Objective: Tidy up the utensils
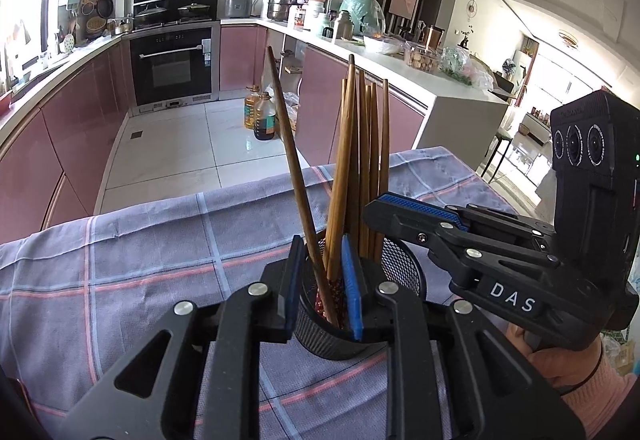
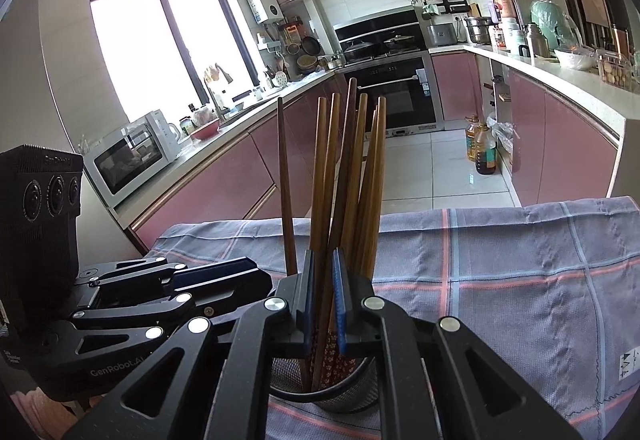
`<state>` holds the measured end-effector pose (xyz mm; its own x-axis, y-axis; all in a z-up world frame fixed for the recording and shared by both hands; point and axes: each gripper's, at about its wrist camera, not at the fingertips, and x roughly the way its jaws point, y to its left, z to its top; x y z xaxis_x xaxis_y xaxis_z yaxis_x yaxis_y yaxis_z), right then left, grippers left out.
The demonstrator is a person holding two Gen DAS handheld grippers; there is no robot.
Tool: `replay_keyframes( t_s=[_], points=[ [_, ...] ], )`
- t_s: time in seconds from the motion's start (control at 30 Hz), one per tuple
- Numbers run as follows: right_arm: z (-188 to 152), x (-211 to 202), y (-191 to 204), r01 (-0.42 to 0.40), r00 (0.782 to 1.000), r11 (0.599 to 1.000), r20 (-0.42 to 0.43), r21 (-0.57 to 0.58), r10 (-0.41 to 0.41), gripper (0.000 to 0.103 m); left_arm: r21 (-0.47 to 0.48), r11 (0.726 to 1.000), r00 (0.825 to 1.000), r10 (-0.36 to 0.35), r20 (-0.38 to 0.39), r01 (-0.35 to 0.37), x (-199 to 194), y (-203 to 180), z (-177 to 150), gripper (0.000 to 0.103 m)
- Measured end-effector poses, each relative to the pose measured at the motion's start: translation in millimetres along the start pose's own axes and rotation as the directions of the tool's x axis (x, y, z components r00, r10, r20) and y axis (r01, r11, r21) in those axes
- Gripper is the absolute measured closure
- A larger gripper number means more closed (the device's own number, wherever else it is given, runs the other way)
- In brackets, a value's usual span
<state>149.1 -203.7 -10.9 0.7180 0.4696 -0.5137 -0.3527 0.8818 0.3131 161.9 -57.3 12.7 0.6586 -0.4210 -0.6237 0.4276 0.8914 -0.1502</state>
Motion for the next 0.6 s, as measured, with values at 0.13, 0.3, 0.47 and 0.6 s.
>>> replay_keyframes(
  t_s=[0.13, 0.3, 0.47, 0.6],
  points=[
    [-6, -7, 4, 0.000, 1.000, 1.000, 0.007, -0.003, 0.000, 0.066, -0.015, 1.000, 0.999, 0.026, 0.047, -0.025, -20, 5, -8, 0.063],
    [-15, -20, 11, 0.015, 1.000, 1.000, 0.025, -0.027, -0.015, 0.042, -0.047, 0.994, 0.988, 0.099, 0.121, -0.094, -47, 14, -21, 0.030],
    [-25, -35, 24, 0.047, 0.997, 0.996, 0.059, -0.073, -0.042, 0.014, -0.072, 0.984, 0.967, 0.172, 0.189, -0.161, -75, 19, -35, 0.008],
    [-33, -44, 34, 0.080, 0.994, 0.992, 0.082, -0.101, -0.072, 0.007, -0.097, 0.973, 0.950, 0.227, 0.216, -0.211, -94, 26, -50, 0.006]
  ],
)
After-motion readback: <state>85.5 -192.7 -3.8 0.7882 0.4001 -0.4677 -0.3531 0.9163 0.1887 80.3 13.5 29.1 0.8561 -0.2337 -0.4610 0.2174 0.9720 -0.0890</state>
